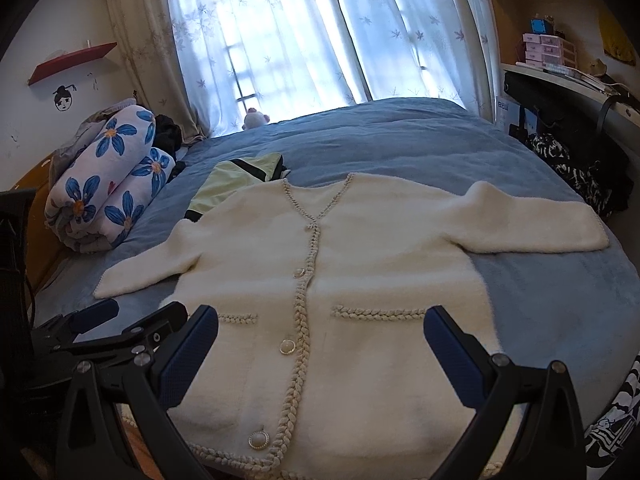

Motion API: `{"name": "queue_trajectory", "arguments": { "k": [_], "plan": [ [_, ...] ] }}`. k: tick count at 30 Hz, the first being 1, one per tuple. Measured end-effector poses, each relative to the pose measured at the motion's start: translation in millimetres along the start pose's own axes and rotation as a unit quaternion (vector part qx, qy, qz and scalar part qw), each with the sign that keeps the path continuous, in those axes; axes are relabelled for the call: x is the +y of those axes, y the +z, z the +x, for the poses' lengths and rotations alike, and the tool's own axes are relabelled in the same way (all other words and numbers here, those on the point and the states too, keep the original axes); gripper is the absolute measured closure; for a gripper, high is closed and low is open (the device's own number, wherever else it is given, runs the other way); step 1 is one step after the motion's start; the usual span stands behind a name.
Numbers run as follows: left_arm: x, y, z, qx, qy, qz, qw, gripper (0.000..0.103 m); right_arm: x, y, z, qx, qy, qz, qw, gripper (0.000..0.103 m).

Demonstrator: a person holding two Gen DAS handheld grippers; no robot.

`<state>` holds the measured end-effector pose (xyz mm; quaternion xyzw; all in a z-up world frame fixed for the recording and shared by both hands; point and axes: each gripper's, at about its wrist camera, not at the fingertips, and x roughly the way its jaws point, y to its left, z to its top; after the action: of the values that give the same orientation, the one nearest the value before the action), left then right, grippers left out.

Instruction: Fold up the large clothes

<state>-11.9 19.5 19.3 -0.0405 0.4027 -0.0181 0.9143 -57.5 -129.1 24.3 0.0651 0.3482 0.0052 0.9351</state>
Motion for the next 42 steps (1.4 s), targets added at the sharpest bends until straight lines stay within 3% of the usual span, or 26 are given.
{"name": "queue_trajectory", "arguments": {
  "k": [21,29,31,36,42],
  "plan": [
    [-6.6,8.3,15.2,0.024,0.005,-0.010,0.9997,0.001,-14.2,6.1,10.6,0.026,-0.040,-0.003,0.999,0.000],
    [-13.9,41.5,26.0,0.010,-0.039,-0.040,0.9984,0.001,-29.8,33.7,3.8,0.009,-0.070,-0.006,0.997,0.000],
    [-20.9,53.6,29.8,0.006,-0.045,-0.029,0.9985,0.001,-38.9,43.9,3.4,0.009,-0.077,0.000,0.997,0.000],
    [-50.7,85.7,44.0,-0.009,-0.019,0.027,0.9994,0.001,-71.4,75.4,8.4,0.017,-0.073,0.020,0.997,0.000],
    [-90.5,118.1,60.9,-0.042,-0.014,0.065,0.9969,0.001,-121.9,112.7,19.0,0.013,-0.117,0.027,0.993,0.000]
  ]
}}
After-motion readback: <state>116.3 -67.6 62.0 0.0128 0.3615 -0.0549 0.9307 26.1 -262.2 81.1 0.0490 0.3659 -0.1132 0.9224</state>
